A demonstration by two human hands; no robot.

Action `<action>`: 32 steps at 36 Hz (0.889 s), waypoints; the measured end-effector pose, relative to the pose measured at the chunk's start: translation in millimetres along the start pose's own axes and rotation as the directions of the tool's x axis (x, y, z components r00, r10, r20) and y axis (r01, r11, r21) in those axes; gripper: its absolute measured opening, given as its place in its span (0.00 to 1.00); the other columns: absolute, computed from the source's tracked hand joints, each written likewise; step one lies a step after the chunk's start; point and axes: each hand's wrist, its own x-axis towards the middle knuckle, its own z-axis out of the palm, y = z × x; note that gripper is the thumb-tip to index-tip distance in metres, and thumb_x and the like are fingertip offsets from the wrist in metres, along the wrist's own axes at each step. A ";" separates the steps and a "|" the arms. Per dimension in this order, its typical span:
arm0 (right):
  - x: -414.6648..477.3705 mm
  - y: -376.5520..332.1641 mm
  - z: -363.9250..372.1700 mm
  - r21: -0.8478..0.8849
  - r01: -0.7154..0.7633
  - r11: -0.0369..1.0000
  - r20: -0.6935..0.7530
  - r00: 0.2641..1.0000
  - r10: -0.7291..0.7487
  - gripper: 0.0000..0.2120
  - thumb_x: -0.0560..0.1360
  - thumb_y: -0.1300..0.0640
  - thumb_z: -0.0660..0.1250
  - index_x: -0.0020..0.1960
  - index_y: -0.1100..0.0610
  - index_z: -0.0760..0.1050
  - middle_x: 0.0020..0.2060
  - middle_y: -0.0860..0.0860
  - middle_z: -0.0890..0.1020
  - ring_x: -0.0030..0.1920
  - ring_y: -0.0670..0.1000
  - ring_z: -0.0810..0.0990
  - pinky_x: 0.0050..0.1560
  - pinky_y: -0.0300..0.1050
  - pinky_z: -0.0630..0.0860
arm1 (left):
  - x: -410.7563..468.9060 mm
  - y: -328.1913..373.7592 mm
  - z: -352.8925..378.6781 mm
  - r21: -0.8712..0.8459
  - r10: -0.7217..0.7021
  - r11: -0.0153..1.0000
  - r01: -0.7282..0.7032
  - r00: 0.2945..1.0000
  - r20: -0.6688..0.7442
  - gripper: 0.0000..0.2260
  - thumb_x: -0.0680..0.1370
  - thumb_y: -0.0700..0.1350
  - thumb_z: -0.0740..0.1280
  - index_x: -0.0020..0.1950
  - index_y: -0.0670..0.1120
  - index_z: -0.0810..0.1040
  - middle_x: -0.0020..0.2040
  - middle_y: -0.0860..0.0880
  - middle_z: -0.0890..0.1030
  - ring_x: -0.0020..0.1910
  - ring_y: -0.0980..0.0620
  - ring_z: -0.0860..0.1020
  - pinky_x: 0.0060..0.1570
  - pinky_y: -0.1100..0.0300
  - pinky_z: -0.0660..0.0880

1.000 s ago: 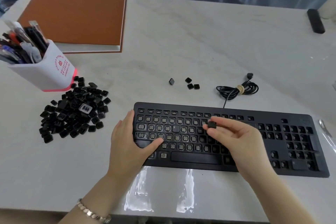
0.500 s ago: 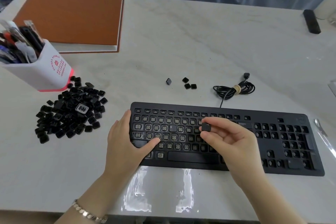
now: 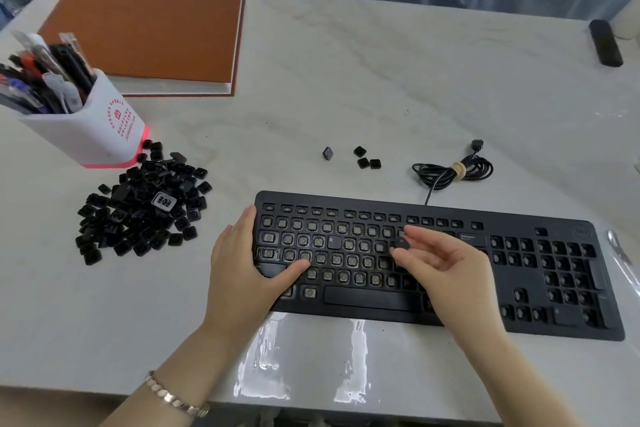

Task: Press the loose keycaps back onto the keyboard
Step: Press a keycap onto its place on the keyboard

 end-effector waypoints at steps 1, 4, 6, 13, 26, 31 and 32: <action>0.6 1.7 2.4 -0.053 0.030 0.998 0.009 1.000 -0.030 0.13 0.67 0.67 0.73 0.46 0.52 0.80 0.32 0.45 0.83 0.37 0.34 0.80 0.40 0.22 0.71 | -0.4 -0.7 0.1 0.001 -0.004 1.000 0.004 1.000 0.003 0.41 0.64 0.57 0.77 0.72 0.52 0.63 0.53 0.68 0.69 0.58 0.59 0.65 0.66 0.61 0.59; 2.0 8.2 11.2 -0.218 0.168 0.961 0.046 0.986 -0.162 0.12 0.69 0.66 0.72 0.48 0.52 0.81 0.39 0.43 0.81 0.38 0.36 0.79 0.43 0.24 0.72 | 0.0 -0.7 -1.0 0.004 0.020 1.000 -0.020 1.000 0.003 0.39 0.64 0.61 0.73 0.71 0.53 0.63 0.52 0.68 0.69 0.56 0.59 0.66 0.62 0.60 0.61; 3.6 11.4 17.8 -0.283 0.265 0.922 0.074 0.964 -0.254 0.12 0.69 0.66 0.72 0.48 0.53 0.81 0.44 0.41 0.79 0.42 0.38 0.79 0.46 0.25 0.72 | 0.4 -0.1 -1.2 -0.004 0.039 0.999 -0.039 0.999 -0.003 0.36 0.63 0.64 0.69 0.68 0.58 0.62 0.51 0.75 0.67 0.53 0.63 0.64 0.59 0.63 0.59; 14.4 14.5 33.4 -0.487 0.421 0.765 0.227 0.907 -0.355 0.09 0.71 0.62 0.71 0.51 0.57 0.82 0.43 0.42 0.74 0.41 0.39 0.75 0.48 0.24 0.68 | -0.2 -2.1 -0.3 0.006 0.078 0.997 -0.078 0.997 -0.027 0.35 0.63 0.63 0.69 0.67 0.59 0.61 0.52 0.77 0.66 0.51 0.71 0.64 0.58 0.79 0.54; 24.6 11.1 37.3 -0.592 0.464 0.659 0.358 0.884 -0.301 0.10 0.75 0.55 0.67 0.56 0.50 0.80 0.46 0.41 0.73 0.47 0.40 0.69 0.52 0.38 0.69 | 1.0 0.9 -2.1 -0.004 0.096 0.995 -0.096 0.995 -0.024 0.30 0.63 0.63 0.67 0.62 0.62 0.61 0.52 0.77 0.67 0.53 0.75 0.64 0.55 0.78 0.57; 25.5 11.3 36.5 -0.612 0.484 0.625 0.367 0.874 -0.317 0.11 0.75 0.54 0.66 0.57 0.50 0.79 0.47 0.41 0.73 0.49 0.42 0.72 0.52 0.40 0.70 | 1.6 0.3 -1.8 0.000 0.098 0.995 -0.098 0.995 -0.026 0.31 0.63 0.64 0.66 0.63 0.62 0.60 0.53 0.79 0.65 0.54 0.76 0.63 0.56 0.80 0.55; 24.7 12.6 37.4 -0.618 0.486 0.618 0.360 0.874 -0.327 0.11 0.75 0.55 0.67 0.57 0.51 0.80 0.47 0.42 0.74 0.50 0.44 0.73 0.51 0.41 0.71 | 1.6 0.3 -1.7 -0.001 0.094 0.996 -0.094 0.995 -0.026 0.32 0.63 0.64 0.66 0.64 0.62 0.59 0.53 0.79 0.64 0.54 0.77 0.63 0.56 0.79 0.55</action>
